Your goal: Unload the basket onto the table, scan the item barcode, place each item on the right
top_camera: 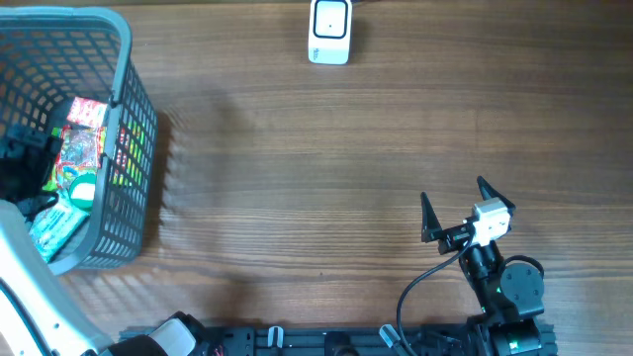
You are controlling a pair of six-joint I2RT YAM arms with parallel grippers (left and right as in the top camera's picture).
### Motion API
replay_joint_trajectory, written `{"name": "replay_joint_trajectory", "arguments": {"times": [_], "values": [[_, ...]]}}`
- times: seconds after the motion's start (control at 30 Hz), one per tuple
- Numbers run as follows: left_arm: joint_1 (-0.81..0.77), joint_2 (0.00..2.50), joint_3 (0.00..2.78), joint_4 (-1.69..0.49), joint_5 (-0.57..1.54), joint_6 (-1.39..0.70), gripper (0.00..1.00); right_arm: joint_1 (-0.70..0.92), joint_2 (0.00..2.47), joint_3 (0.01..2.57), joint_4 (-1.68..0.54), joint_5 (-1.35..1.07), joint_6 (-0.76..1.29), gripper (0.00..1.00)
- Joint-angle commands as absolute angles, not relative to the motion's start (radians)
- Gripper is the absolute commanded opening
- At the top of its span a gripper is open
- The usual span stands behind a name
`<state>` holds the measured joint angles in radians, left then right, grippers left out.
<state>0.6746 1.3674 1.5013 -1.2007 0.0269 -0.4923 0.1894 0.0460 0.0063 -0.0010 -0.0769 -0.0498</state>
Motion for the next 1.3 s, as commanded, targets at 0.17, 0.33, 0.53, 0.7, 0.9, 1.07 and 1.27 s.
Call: {"name": "replay_joint_trajectory", "arguments": {"times": [0.17, 0.33, 0.53, 0.7, 0.9, 1.07, 1.27], "values": [[0.676, 1.371, 1.472, -1.183, 0.017, -0.506, 1.00, 0.193, 0.043, 0.005, 0.001, -0.066, -0.052, 1.00], [0.676, 1.432, 1.471, -1.177, 0.017, -0.506, 1.00, 0.193, 0.043, 0.005, 0.001, -0.066, -0.052, 1.00], [0.676, 1.703, 1.471, -1.203, 0.033, -0.506, 1.00, 0.193, 0.043, 0.005, 0.001, -0.066, -0.052, 1.00], [0.665, 1.794, 1.421, -1.180, 0.036, -0.506, 1.00, 0.193, 0.043, 0.005, 0.001, -0.066, -0.052, 1.00], [0.611, 1.796, 1.306, -1.026, 0.036, -0.506, 1.00, 0.193, 0.043, 0.005, 0.001, -0.066, -0.052, 1.00], [0.598, 1.797, 1.306, -1.003, 0.027, -0.505, 0.61, 0.193, 0.043, 0.005, 0.001, -0.066, -0.052, 1.00], [0.598, 1.797, 1.306, -1.004, 0.006, -0.506, 0.30, 0.193, 0.043, 0.005, 0.001, -0.066, -0.052, 1.00]]}}
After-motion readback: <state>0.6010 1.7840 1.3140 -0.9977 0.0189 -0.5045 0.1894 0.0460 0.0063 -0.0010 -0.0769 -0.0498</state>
